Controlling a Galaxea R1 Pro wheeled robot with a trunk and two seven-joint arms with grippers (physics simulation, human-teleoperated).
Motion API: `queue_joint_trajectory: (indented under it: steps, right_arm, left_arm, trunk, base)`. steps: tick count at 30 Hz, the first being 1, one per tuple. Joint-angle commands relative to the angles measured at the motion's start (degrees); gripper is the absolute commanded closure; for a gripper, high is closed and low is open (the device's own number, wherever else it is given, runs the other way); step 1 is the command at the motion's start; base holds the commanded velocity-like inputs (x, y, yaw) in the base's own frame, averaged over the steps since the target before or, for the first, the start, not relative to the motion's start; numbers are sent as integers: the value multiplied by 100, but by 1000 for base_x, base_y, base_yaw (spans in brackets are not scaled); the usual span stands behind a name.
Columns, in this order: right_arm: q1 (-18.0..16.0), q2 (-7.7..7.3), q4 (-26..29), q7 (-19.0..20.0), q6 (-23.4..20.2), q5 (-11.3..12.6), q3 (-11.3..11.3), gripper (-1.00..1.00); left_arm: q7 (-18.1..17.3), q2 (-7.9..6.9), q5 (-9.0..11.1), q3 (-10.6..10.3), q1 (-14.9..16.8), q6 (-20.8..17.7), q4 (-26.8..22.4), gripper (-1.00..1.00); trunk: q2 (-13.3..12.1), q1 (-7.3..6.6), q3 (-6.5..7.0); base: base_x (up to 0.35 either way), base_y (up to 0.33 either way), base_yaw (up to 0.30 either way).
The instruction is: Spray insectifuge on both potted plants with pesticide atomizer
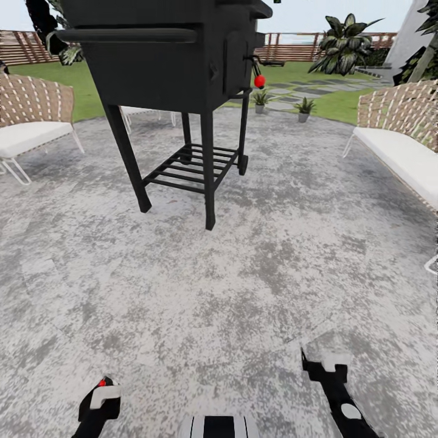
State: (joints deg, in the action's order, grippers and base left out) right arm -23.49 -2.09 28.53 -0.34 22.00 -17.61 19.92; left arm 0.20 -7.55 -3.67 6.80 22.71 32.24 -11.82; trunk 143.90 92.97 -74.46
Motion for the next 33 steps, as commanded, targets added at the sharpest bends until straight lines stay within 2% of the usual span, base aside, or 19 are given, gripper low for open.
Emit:
queue_joint_trajectory:
  steps: [1, 4, 8, 13, 19, 33]
  right_arm:
    - [34, -39, -330, -12, 256, -52, 36, -100]
    - [66, -129, -789, -253, 528, -48, 93, -100]
    - [79, -185, -1289, -712, 652, -49, 135, -100]
    - [81, -212, -2015, -839, 979, -43, 147, -100]
    - [82, -195, -2103, -845, 1008, -32, 144, -100]
    - [82, -197, -2113, -841, 1000, -32, 145, -100]
  left_arm:
    - [109, 1, -48, 85, -113, 23, 4, 100]
    - [195, -1, -47, 157, -291, 51, 0, 100]
    - [228, 6, -42, 185, -489, 159, 4, 100]
    - [244, 15, -44, 197, -604, 194, 10, 100]
    - [321, 72, -43, 190, -609, 195, 15, 100]
    - [323, 70, -38, 197, -609, 195, 16, 100]
  trunk:
    - [0, -4, 29]
    - [-4, -11, 123]
    - [-10, -22, 247]
    - [-16, -34, 403]
    - [-24, -50, 590]
    - [-43, -86, 1026]
  base:
    - [0, 0, -70]
    - [0, 0, -33]
    - [0, 0, -7]
    - [0, 0, -1]
    - [0, 0, 0]
    - [0, 0, 0]
